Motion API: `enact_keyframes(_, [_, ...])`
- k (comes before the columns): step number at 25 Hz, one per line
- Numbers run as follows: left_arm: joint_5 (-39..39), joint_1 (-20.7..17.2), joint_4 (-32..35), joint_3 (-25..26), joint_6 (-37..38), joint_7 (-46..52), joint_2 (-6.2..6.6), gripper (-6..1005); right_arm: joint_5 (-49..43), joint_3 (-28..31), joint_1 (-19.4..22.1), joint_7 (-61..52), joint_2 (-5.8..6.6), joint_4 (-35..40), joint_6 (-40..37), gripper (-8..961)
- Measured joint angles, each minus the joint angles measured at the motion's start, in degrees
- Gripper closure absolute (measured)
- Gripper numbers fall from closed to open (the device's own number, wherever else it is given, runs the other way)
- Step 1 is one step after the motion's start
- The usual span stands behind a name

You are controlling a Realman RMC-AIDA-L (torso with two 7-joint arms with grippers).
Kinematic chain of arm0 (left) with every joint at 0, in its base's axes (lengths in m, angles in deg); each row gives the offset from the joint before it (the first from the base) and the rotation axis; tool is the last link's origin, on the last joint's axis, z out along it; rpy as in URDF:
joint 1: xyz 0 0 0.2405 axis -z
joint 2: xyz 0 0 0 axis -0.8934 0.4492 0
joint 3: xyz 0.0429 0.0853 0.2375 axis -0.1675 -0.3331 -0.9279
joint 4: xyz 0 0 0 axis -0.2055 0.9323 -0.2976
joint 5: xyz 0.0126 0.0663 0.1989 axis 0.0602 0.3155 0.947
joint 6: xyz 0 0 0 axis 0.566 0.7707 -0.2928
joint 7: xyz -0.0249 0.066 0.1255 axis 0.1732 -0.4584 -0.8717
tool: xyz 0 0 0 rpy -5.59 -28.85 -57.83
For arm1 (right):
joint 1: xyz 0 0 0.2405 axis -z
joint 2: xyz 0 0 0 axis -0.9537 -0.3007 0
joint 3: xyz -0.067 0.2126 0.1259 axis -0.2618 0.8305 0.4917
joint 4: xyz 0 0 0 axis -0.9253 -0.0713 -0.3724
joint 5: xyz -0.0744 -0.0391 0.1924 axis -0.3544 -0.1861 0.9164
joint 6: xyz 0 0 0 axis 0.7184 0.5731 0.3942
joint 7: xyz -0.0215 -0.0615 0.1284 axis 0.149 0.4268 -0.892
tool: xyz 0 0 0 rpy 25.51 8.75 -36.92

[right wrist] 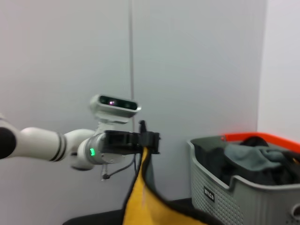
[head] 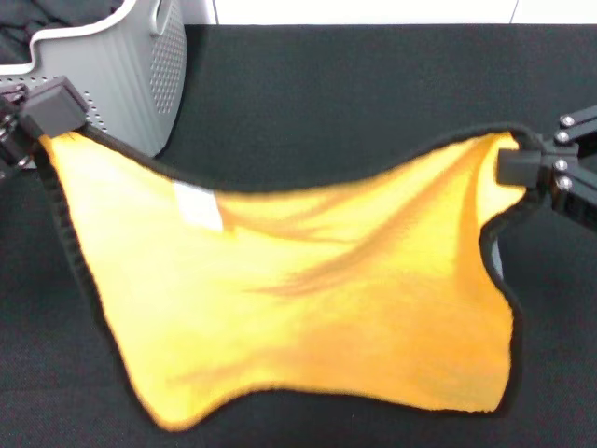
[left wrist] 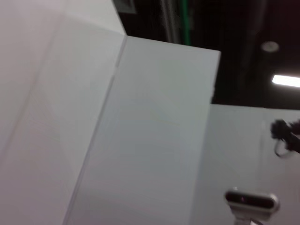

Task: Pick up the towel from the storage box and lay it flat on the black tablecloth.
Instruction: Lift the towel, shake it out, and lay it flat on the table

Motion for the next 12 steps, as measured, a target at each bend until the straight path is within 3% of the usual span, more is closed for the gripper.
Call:
enact_keyframes(3, [3.8,1.0,-4.8,4.3,-0.6,-0.8,-0.39,974,-1.3,-0.5,-3.9,0.5,0.0,-8.2,-0.1,946])
enact_keyframes(6, [14.4,4.9,-12.3,11.5,-5.1,-4.8,-0.8,975,-4.1,-2.1,-9.7,2.3,-0.08,-20.2,-0.6,946])
enact_keyframes(7, [14.4,4.9,-12.3,11.5,-5.1,-4.8,-0.8,975,-5.7,-2.9,-12.4,3.3,-0.2,-25.9,-1.3,946])
enact_keyframes(8, [14.4,4.9,-12.3,11.5,-5.1,-4.8,-0.8,975,-5.7,-2.9,-12.4,3.3,-0.2,-25.9,-1.3,946])
enact_keyframes(9, [17.2,5.8,-13.8,13.0,-7.4,-6.0,-0.94,975,-8.0,-3.5,-15.6,5.4,-0.46,-32.0,-3.3,946])
enact_keyframes(10, [22.6,7.7,-16.1,14.9,-15.3,-8.8,-1.44,975,-9.3,-3.7,-17.6,7.1,-0.56,-35.9,-5.0,946])
enact_keyframes(12, [23.0,8.1,-16.2,14.9,-17.4,-9.5,-1.77,974,-10.4,-3.7,-19.6,9.4,-0.54,-39.6,-7.1,946])
